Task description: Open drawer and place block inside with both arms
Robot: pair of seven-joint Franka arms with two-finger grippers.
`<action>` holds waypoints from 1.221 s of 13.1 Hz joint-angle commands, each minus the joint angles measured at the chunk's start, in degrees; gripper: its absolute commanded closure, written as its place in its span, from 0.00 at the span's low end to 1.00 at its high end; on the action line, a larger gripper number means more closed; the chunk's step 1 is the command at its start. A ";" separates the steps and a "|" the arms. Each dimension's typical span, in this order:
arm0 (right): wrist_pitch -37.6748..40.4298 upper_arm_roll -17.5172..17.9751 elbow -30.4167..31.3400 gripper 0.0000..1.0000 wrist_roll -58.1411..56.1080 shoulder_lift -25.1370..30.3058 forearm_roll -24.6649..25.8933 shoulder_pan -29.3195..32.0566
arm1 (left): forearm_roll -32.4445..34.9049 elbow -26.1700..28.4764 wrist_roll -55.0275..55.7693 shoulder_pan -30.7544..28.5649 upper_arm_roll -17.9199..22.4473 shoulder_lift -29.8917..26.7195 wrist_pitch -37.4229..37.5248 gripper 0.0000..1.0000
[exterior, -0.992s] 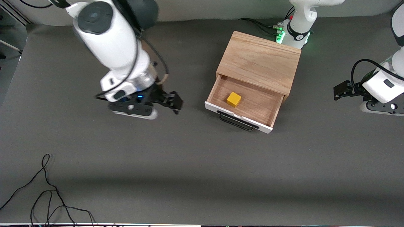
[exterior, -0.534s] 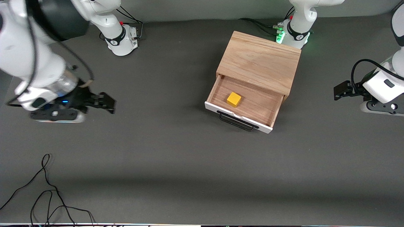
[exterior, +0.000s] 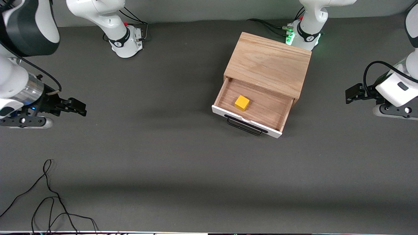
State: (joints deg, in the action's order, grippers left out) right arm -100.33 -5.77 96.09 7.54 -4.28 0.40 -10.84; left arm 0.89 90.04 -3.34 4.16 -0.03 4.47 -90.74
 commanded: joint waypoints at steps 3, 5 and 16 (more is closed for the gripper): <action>-4.43 -0.21 7.18 0.00 -1.82 5.25 -0.75 1.51 | -0.18 0.67 -0.35 0.67 0.64 -1.30 0.12 0.00; -4.43 0.05 7.18 0.00 -8.40 5.16 -0.84 3.54 | -0.18 0.67 -0.35 0.67 0.64 -1.30 0.12 0.00; -2.77 0.49 4.01 0.00 -7.63 4.02 -1.81 3.46 | -0.09 0.67 -0.35 0.67 0.64 -1.30 0.12 0.00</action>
State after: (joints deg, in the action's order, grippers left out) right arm -103.82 -5.38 100.38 0.80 -0.39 -0.37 -7.22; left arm 0.88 90.03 -3.34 4.16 -0.03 4.46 -90.74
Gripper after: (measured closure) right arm 0.000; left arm 0.000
